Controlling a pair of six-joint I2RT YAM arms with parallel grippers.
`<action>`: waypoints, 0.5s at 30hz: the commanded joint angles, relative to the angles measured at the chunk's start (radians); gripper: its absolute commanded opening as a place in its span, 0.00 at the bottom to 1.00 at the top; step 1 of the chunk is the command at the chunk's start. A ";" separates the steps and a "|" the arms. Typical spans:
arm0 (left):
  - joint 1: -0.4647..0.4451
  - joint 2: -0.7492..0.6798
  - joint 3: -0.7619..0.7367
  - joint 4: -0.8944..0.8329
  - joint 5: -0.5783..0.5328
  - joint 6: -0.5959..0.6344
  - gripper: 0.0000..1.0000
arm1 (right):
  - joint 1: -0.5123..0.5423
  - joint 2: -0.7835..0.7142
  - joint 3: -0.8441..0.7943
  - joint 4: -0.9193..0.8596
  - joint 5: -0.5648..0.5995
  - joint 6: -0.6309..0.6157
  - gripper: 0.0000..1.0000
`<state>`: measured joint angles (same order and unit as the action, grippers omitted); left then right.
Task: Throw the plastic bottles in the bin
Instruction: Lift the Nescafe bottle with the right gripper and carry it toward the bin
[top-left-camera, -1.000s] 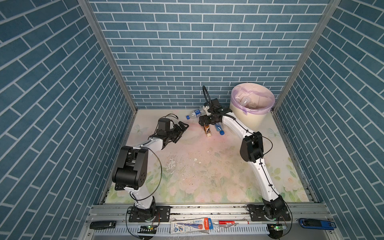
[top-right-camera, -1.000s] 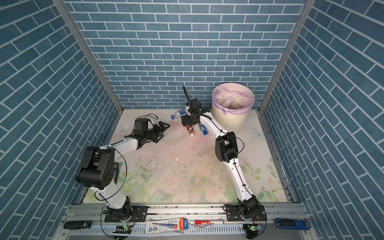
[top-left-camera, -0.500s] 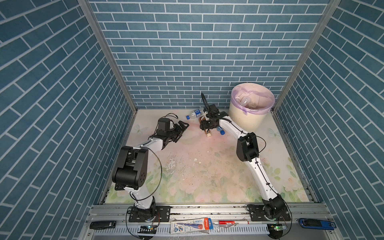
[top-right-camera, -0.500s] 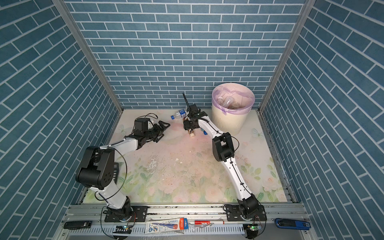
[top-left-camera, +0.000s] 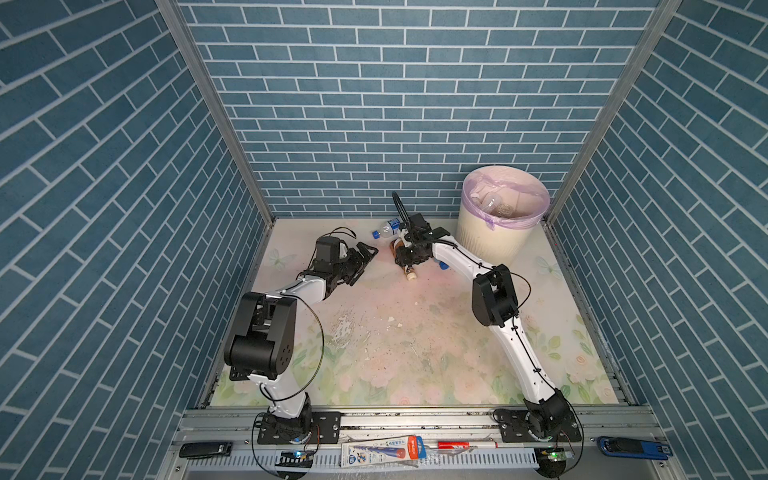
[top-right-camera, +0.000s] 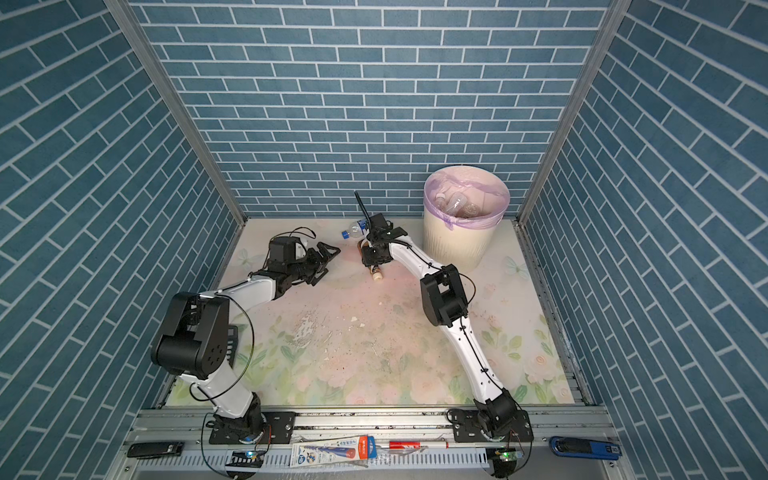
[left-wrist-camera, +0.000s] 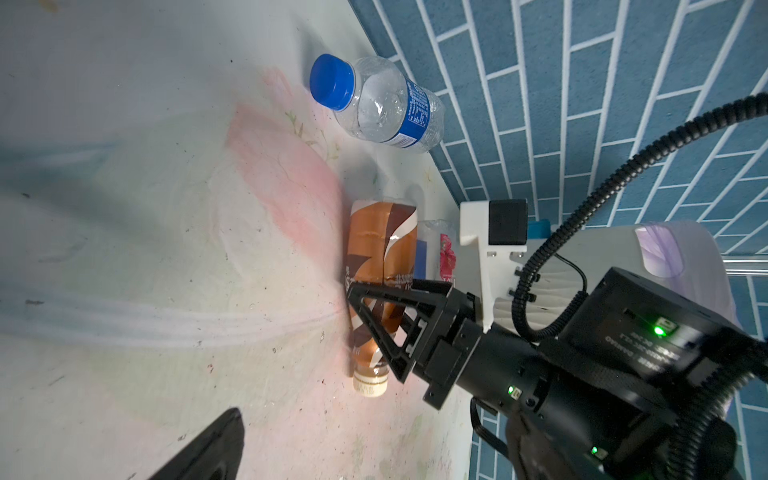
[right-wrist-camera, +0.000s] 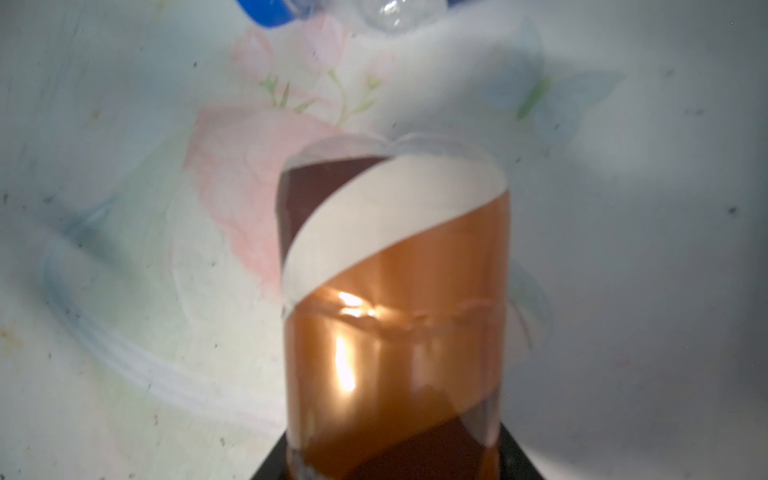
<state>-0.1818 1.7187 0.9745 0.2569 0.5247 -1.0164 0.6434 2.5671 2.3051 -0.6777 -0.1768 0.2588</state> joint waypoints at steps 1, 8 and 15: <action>0.002 -0.017 -0.005 -0.010 -0.001 0.014 0.99 | 0.026 -0.105 -0.106 0.039 0.000 0.023 0.34; 0.001 -0.024 -0.005 -0.010 -0.002 0.015 0.99 | 0.035 -0.214 -0.242 0.074 0.001 0.028 0.27; 0.001 -0.054 0.020 -0.016 0.008 0.028 0.99 | 0.033 -0.309 -0.235 0.038 0.020 -0.009 0.26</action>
<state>-0.1818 1.7046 0.9749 0.2440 0.5247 -1.0126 0.6800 2.3425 2.0781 -0.6281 -0.1749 0.2649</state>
